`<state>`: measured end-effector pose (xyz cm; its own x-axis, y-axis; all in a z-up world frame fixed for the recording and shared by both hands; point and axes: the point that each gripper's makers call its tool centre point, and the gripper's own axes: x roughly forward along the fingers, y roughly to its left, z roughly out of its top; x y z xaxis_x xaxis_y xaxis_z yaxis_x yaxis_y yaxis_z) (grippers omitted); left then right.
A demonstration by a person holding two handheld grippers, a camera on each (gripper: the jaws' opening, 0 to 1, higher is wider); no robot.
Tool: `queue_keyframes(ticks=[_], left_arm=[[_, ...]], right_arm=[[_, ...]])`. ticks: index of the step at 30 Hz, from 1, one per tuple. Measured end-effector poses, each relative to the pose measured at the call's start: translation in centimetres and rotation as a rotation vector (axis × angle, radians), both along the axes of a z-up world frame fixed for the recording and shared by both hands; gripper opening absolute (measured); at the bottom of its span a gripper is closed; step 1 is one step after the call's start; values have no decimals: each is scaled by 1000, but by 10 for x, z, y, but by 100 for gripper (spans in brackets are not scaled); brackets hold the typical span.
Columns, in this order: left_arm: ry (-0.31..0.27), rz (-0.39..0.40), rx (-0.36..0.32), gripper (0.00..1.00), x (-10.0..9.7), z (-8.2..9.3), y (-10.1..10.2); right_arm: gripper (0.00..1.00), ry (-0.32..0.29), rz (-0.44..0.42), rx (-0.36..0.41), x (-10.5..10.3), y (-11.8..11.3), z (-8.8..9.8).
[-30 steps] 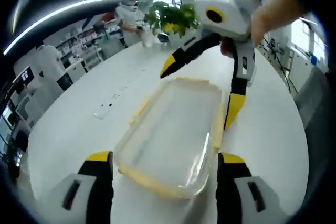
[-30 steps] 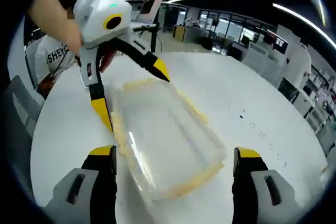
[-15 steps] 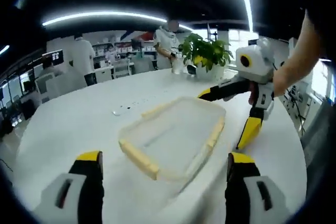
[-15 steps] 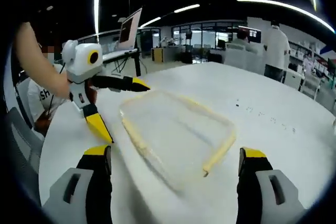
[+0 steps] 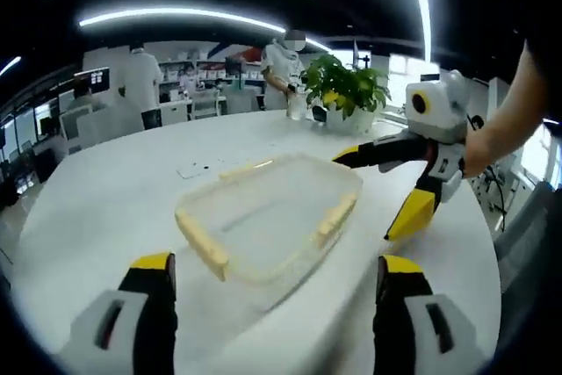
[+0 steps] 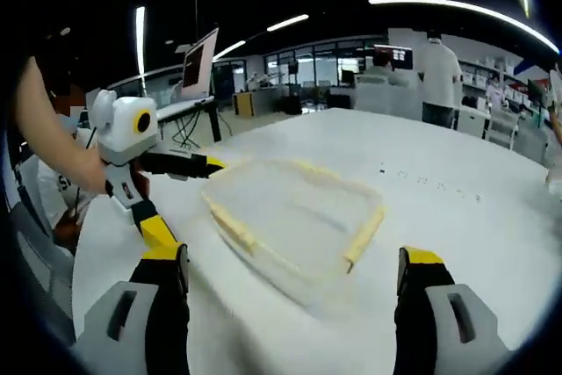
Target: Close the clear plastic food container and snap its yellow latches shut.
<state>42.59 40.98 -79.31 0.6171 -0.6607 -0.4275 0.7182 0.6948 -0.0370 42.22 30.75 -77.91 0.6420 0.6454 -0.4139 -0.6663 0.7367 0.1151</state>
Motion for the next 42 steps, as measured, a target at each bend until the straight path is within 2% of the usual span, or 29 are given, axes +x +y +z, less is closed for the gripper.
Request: queue_keyframes(ticks=[1,3,6,10,13,17,19,25,28,31,36,42], left_arm=[[-2,4,-1,92,-1,1,2],[4,25,-53,93,-4,6,5],[6,41,-26,92,-10,3,14],[16,66,-35,90,-20,7,24],[14,92,-22,87,-30,10,36],[27,121,-37,86,-40,13,48],[30,132,-33,86,-49,16,54],[31,177,-55,82,-77,28,72],[28,202,-87,82,-88,35,80],[23,227,-119,82,-101,45,88],[23,243,-133,83,-126,52,93],[36,247,-181,82,-161,60,91]], right_arm=[[96,5,-6,7,-2,-1,1],[95,4,-14,4,-6,-3,3],[94,26,-29,-10,-19,-8,-1],[92,30,-64,-5,-32,-17,0],[90,46,-136,47,-40,-28,6],[89,59,-177,56,-51,-41,8],[89,65,-206,86,-59,-47,15],[88,68,-237,92,-90,-62,31],[87,63,-260,92,-102,-71,38],[85,61,-294,124,-116,-78,51],[84,60,-324,158,-139,-85,63],[84,51,-348,171,-167,-92,74]])
